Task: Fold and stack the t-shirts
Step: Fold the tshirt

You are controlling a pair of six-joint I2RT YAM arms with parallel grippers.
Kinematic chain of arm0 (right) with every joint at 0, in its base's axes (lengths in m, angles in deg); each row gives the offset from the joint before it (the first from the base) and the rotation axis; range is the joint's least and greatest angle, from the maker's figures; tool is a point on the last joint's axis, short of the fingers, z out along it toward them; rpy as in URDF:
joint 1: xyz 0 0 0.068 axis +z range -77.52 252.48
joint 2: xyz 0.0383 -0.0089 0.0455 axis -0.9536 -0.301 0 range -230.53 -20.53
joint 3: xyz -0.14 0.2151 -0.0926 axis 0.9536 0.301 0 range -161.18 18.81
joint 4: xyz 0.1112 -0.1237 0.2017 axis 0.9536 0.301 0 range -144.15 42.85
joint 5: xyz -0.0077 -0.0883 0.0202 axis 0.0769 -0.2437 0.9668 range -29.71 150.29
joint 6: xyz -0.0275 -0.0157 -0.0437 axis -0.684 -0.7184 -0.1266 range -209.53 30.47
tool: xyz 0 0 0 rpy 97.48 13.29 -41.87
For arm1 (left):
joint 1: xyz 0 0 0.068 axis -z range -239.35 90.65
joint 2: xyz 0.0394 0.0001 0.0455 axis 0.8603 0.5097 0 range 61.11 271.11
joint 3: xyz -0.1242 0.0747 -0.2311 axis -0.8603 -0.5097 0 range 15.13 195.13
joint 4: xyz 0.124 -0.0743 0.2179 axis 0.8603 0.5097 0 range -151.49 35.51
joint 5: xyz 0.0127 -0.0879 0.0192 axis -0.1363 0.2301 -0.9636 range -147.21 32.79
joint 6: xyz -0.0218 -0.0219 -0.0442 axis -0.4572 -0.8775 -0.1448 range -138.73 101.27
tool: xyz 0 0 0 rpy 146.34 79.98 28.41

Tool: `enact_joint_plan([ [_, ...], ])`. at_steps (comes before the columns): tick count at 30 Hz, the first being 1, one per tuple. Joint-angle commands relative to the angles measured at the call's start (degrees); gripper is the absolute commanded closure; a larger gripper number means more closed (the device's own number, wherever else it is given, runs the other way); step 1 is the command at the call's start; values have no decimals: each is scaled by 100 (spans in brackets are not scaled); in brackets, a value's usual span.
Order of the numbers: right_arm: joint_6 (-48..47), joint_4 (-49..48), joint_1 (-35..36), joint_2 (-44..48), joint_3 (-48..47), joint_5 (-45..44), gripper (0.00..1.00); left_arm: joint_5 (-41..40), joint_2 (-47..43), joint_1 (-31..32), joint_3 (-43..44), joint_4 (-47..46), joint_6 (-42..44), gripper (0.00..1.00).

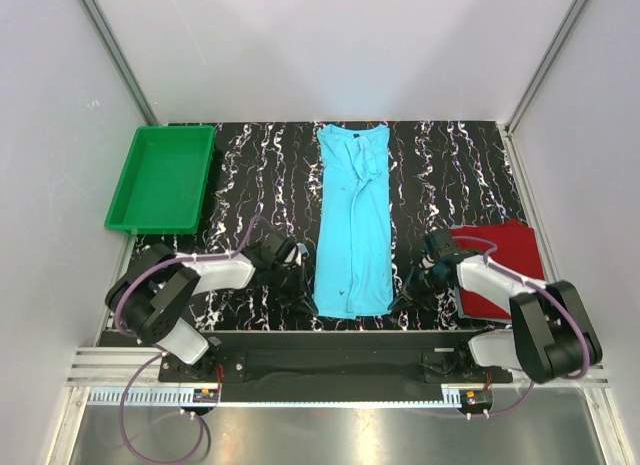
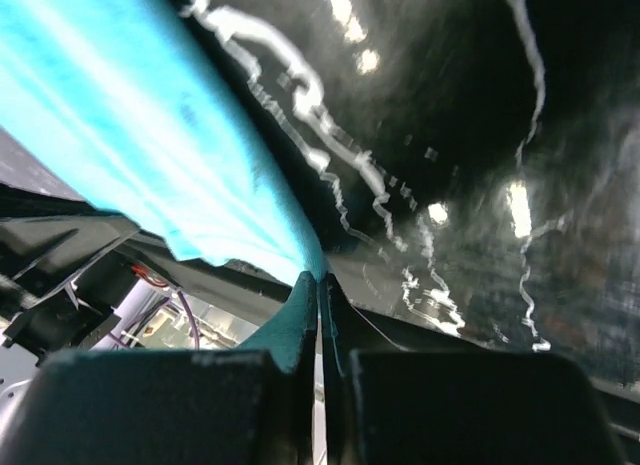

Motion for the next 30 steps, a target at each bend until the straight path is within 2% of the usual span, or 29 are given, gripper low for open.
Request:
enact_joint_plan([
  [1,95,192,-29,578,106,-115,100,-322,-274,153,-412,-69,-272,100],
  [7,287,271,-21,1571,457,-53,100,-463,-1065,206,-992,-412,-809,100],
  [11,332,289,-12,1846,695,51,100,-516,-1452,320,-1212,-649,-1090,100],
  [20,121,1009,6,2540,599,8,100,-498,-1804,610,-1073,-878,-1609,100],
  [25,69,1036,-3,2252,-40,-175,100,-542,-1839,558,-502,-905,-1680,100],
  [27,16,1036,-3,1997,-384,-264,100,-533,-1681,339,-2,-643,-1444,100],
  [30,-194,1036,-38,1120,-1148,-396,100,-385,-1260,-179,675,-483,-1180,100],
])
